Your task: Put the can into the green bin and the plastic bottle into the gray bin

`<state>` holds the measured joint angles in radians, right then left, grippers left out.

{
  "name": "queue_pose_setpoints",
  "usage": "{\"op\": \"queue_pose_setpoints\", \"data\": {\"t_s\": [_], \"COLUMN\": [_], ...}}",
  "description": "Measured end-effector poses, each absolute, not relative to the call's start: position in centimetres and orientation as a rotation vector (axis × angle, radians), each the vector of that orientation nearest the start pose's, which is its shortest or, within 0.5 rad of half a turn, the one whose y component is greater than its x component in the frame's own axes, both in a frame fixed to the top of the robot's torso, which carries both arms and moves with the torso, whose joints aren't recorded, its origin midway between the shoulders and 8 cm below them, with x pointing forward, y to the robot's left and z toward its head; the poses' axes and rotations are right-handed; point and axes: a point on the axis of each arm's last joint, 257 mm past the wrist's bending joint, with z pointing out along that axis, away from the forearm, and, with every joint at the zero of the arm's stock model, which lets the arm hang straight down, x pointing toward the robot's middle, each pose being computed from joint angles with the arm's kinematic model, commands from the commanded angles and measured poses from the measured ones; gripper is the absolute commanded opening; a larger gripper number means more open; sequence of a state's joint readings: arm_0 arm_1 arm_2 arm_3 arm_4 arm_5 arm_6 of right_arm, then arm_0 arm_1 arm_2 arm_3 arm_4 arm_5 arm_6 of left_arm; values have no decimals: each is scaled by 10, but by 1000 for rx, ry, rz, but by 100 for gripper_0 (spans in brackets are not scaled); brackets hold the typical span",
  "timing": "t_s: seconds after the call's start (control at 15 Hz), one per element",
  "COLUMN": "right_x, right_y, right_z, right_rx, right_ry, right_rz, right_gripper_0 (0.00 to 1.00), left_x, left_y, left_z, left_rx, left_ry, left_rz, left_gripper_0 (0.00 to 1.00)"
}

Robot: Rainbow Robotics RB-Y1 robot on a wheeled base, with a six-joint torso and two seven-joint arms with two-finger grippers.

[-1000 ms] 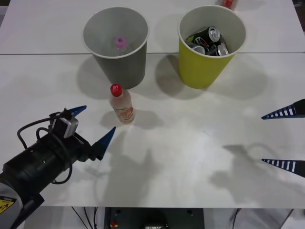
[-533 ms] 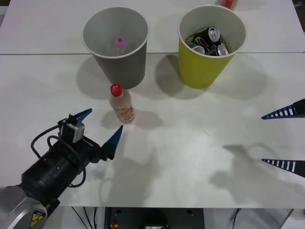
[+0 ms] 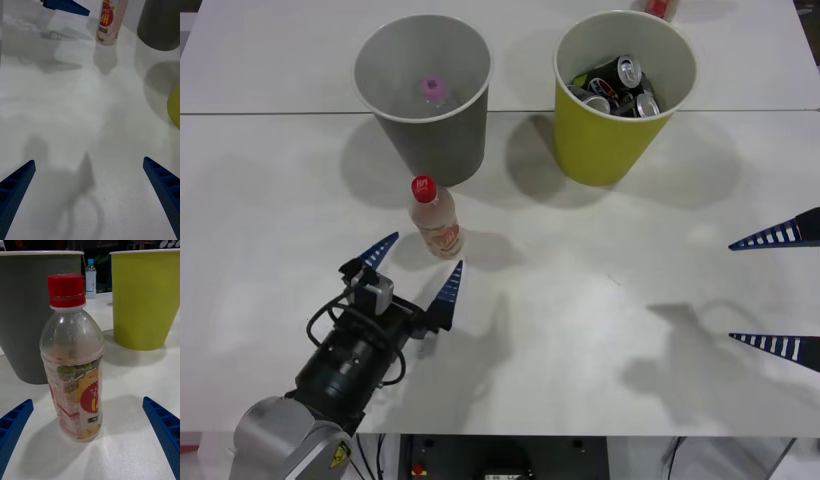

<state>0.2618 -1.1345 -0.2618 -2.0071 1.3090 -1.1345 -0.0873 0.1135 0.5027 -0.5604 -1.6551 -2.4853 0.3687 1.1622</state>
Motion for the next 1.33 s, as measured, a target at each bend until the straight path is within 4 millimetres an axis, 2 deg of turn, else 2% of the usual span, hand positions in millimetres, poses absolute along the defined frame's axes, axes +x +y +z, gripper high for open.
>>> {"op": "queue_pose_setpoints", "data": {"t_s": [0.4,0.73,1.33], "right_x": [341,341,341], "right_y": [-286,-286,-286], "right_z": [-167,-167,-167], "right_rx": [-1634,-1634,-1634], "right_ry": [1596,1596,1596], "right_rz": [209,209,209], "right_gripper_0": [100,100,100], "left_x": [465,483,515], "left_y": [127,125,123], "left_z": [-257,-258,-247], "left_rx": [362,367,378], "left_ry": [1419,1415,1401], "left_rz": [-190,-180,-172], "left_gripper_0": [100,100,100]}}
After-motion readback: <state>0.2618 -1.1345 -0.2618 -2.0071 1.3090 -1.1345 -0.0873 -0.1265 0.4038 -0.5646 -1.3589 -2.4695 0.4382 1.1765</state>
